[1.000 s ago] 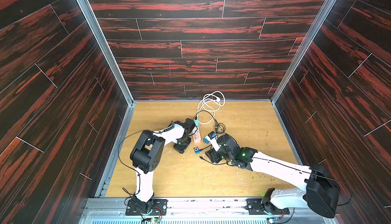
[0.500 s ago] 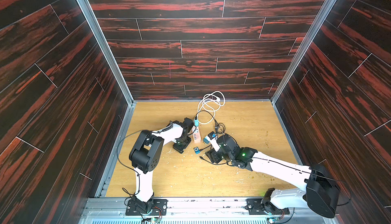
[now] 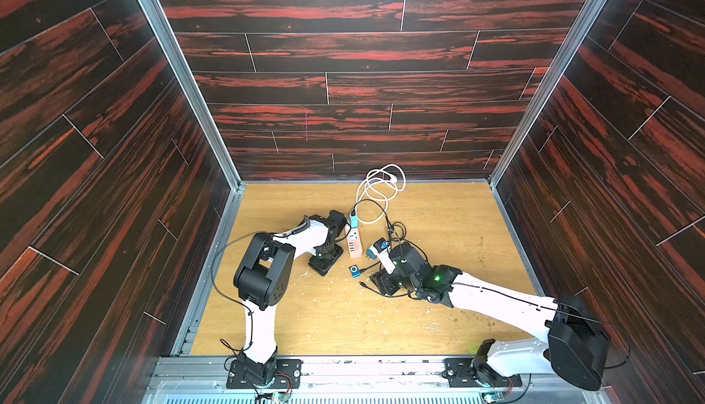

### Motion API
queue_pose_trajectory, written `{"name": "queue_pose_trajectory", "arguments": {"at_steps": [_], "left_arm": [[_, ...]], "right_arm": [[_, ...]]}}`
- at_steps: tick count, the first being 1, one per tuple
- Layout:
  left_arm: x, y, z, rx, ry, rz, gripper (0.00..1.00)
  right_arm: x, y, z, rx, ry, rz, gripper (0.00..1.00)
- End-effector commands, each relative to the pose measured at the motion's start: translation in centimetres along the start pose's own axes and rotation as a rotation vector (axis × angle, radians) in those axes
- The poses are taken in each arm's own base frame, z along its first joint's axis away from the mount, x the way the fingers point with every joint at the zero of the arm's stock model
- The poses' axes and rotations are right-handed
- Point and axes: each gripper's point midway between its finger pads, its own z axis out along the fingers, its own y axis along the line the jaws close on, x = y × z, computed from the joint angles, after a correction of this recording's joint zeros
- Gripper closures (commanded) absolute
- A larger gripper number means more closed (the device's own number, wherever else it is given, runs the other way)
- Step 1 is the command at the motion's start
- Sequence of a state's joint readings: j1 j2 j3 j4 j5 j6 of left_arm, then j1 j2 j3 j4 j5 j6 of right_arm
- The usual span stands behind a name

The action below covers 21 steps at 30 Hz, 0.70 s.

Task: Charge mp3
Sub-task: Pick up the MP3 player from the center of the board.

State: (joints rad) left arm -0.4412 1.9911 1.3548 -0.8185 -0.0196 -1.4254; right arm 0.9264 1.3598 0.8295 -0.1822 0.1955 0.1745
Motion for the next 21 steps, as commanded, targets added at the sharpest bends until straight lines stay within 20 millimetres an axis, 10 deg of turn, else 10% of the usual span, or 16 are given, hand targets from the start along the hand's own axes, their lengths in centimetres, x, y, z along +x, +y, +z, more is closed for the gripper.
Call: {"name": "queue_pose_trajectory", "arguments": {"at_steps": [1, 21], "left_arm": [[-1.4, 2.7, 2.3, -0.138, -0.047, 0.011, 0.30], [1.1, 2.6, 3.5, -0.114, 0.022, 0.018, 0.35]], "right_arm": [[-0.2, 0.4, 0.3, -0.005, 0.015, -0.014, 0.28], [0.0, 0.5, 0.7, 0.000, 0.031, -0.020, 0.28]]}}
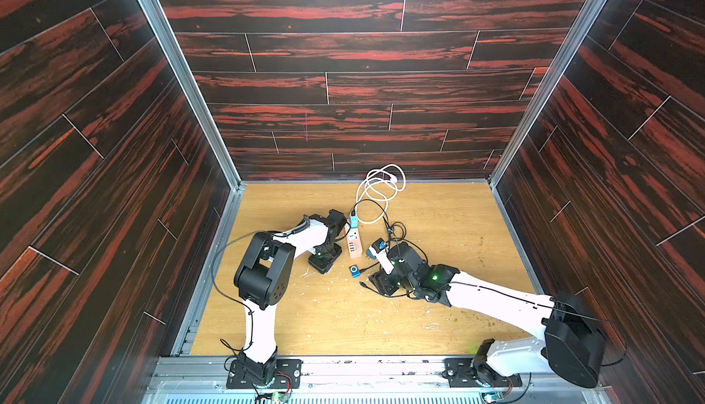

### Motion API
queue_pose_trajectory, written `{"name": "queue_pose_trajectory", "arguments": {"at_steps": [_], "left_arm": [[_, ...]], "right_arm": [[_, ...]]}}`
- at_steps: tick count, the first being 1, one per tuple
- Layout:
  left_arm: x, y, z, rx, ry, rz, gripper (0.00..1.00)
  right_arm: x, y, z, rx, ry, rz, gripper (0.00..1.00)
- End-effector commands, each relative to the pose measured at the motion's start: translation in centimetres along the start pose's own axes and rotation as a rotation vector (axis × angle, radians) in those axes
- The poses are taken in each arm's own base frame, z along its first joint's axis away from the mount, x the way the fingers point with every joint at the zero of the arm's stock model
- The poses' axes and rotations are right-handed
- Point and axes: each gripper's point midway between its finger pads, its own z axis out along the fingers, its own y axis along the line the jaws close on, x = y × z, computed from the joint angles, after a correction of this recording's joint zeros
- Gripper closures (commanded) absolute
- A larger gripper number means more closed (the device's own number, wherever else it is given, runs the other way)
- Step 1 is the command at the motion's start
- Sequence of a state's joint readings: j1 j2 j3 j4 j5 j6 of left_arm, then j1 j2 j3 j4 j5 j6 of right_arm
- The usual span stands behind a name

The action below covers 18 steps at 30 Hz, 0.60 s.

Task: Charge mp3
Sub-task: Pick up the MP3 player from the center of the board.

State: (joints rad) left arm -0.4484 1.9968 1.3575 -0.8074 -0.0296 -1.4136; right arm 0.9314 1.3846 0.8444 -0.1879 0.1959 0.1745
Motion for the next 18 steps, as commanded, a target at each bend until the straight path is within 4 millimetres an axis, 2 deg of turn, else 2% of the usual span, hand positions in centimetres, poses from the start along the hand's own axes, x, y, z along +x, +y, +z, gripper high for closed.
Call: {"name": "queue_pose_trajectory", "arguments": {"at_steps": [1, 8, 18], "left_arm": [[1.1, 2.9, 3.3, -0.119, 0.032, 0.000, 0.35], [1.6, 3.3, 3.7, -0.122, 0.046, 0.007, 0.34], [2.6, 3.6, 4.6, -0.128, 0.075, 0.007, 0.42]], "right_arm": [[0.0, 0.3, 0.3, 0.001, 0.019, -0.016, 0.28], [-0.1, 0.2, 0.3, 0.004, 0.018, -0.016, 0.28], [0.0, 0.2, 0.3, 0.007, 0.023, -0.014, 0.28]]}}
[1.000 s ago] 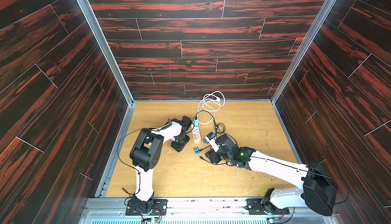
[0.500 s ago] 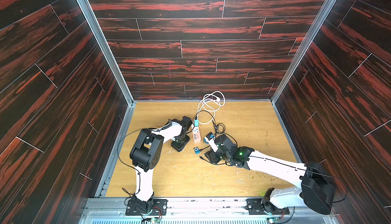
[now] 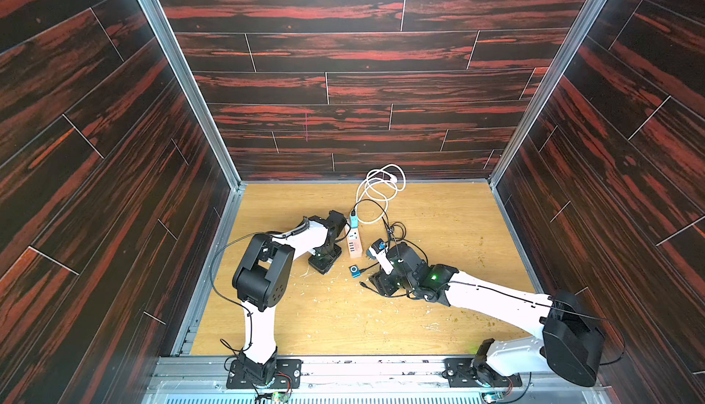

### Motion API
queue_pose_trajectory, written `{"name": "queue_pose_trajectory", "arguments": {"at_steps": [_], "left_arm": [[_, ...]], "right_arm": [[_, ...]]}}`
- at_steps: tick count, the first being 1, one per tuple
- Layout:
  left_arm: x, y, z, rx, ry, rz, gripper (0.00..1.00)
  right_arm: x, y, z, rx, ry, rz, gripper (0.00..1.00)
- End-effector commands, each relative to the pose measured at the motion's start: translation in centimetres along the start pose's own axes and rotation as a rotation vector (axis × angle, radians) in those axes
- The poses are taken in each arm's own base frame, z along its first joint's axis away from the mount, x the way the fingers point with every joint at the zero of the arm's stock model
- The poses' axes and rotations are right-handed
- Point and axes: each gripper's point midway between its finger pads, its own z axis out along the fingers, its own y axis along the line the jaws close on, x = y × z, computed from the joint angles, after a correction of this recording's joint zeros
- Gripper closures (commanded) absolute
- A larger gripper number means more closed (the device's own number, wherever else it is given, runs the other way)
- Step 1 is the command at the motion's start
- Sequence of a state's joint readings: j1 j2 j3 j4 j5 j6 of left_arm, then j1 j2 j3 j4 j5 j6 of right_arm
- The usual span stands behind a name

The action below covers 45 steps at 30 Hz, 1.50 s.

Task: Charge mp3
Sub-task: Pick up the MP3 player from the center of the board.

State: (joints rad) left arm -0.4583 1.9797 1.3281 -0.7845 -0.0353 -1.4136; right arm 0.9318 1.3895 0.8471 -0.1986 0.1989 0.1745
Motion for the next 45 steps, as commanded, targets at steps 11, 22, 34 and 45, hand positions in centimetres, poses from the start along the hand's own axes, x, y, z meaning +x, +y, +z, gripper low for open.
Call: {"name": "queue_pose_trajectory", "arguments": {"at_steps": [11, 22, 34, 45], "left_arm": [[3.6, 3.2, 4.2, -0.131, 0.105, 0.021, 0.40], [4.0, 3.3, 3.8, -0.118, 0.121, -0.009, 0.37], [3.3, 3.8, 5.0, -0.150, 0.116, -0.014, 0.44], [2.9, 3.7, 5.7, -0.135, 0.112, 0.003, 0.70]], "right_arm": [[-0.2, 0.3, 0.3, 0.002, 0.016, -0.014, 0.28], [-0.2, 0.3, 0.3, 0.002, 0.017, -0.012, 0.28], [-0.1, 0.4, 0.4, 0.001, 0.025, -0.015, 0.28], [0.5, 0.6, 1.2, -0.009, 0.051, -0.021, 0.28]]}}
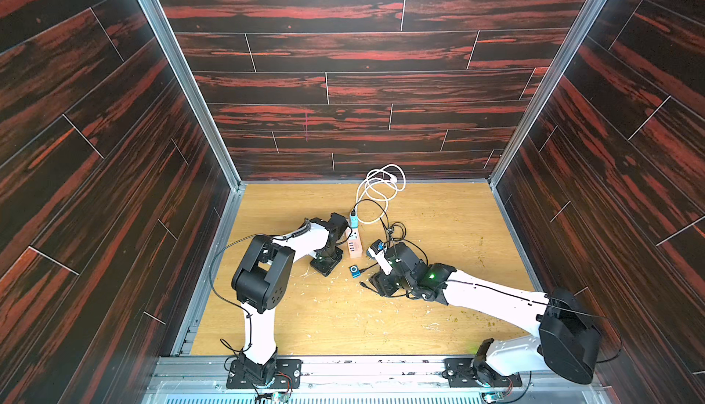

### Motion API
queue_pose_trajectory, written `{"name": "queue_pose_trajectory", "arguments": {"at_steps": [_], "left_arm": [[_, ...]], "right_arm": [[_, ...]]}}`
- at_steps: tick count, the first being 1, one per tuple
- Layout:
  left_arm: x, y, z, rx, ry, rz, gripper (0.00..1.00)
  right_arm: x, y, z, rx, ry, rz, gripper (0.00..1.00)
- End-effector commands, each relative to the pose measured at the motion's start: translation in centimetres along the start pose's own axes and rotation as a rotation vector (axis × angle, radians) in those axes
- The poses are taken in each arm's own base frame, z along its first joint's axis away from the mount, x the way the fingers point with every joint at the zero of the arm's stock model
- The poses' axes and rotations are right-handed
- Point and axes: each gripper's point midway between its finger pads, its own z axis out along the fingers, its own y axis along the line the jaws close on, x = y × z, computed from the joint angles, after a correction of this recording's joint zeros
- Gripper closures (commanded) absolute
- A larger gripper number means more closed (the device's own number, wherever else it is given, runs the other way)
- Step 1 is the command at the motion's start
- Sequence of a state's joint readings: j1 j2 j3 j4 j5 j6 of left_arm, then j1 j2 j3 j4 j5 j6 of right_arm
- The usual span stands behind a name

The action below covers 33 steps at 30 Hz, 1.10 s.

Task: Charge mp3
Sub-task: Pick up the MP3 player from the center of the board.

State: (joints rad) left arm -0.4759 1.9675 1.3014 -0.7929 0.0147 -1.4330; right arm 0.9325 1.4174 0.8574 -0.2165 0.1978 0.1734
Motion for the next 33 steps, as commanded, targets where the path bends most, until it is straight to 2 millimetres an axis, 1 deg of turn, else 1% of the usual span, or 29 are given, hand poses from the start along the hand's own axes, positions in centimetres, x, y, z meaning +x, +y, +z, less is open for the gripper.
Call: {"name": "queue_pose_trajectory", "arguments": {"at_steps": [1, 3, 9, 12, 15, 17, 20, 22, 24, 29, 33], "left_arm": [[0.9, 2.8, 5.6, -0.116, 0.058, 0.004, 0.76], [0.9, 2.7, 5.6, -0.103, 0.056, 0.007, 0.81], [0.7, 2.1, 4.8, -0.076, 0.045, 0.025, 0.80], [0.6, 2.0, 4.5, -0.082, 0.045, 0.042, 0.69], [0.5, 2.0, 4.1, -0.090, 0.037, 0.056, 0.56], [0.3, 2.1, 3.7, -0.094, 0.026, 0.063, 0.52], [0.0, 2.1, 3.4, -0.101, 0.016, 0.074, 0.49], [-0.3, 2.1, 3.1, -0.110, 0.011, 0.084, 0.45], [-0.5, 1.9, 2.9, -0.111, 0.003, 0.096, 0.44], [-1.2, 1.8, 2.3, -0.123, -0.017, 0.114, 0.37], [-1.5, 1.8, 2.1, -0.129, -0.021, 0.129, 0.38]], "right_arm": [[-0.1, 0.7, 0.8, -0.019, 0.018, -0.018, 0.28], [0.1, 0.9, 1.2, -0.028, 0.028, -0.021, 0.28], [0.7, 1.2, 2.3, -0.038, 0.058, -0.022, 0.28], [0.7, 1.3, 2.4, -0.041, 0.060, -0.023, 0.28], [0.8, 1.4, 2.6, -0.042, 0.066, -0.023, 0.28], [0.9, 1.3, 2.7, -0.040, 0.069, -0.023, 0.28], [0.9, 1.4, 2.7, -0.041, 0.069, -0.024, 0.28], [0.9, 1.4, 2.7, -0.042, 0.071, -0.023, 0.28], [1.0, 1.4, 2.8, -0.041, 0.076, -0.025, 0.28], [1.1, 1.5, 2.9, -0.043, 0.081, -0.027, 0.28], [1.2, 1.5, 3.0, -0.047, 0.086, -0.029, 0.28]]}}
